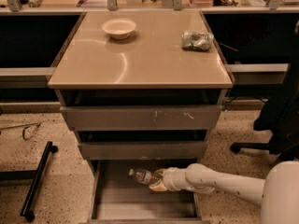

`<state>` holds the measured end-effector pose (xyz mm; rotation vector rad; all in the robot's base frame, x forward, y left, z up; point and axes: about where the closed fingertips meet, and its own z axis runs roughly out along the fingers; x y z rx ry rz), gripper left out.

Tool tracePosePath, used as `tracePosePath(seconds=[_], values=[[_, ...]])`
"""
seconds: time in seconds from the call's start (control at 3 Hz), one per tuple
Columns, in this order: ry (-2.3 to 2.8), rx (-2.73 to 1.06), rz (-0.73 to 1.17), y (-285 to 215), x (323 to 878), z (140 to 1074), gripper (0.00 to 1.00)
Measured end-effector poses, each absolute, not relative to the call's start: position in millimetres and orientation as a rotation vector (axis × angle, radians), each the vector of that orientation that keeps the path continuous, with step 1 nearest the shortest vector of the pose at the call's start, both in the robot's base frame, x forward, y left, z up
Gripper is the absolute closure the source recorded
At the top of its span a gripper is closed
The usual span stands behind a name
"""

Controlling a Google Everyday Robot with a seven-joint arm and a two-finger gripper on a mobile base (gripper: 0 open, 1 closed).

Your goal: Place water bottle into bottom drawer

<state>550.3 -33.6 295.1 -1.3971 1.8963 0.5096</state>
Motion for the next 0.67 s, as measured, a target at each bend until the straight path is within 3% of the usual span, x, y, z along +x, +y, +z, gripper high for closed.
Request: tracePosePath(seconds=[0.67], values=[[1.906, -1.353, 0.532, -32, 555, 261, 1.00]])
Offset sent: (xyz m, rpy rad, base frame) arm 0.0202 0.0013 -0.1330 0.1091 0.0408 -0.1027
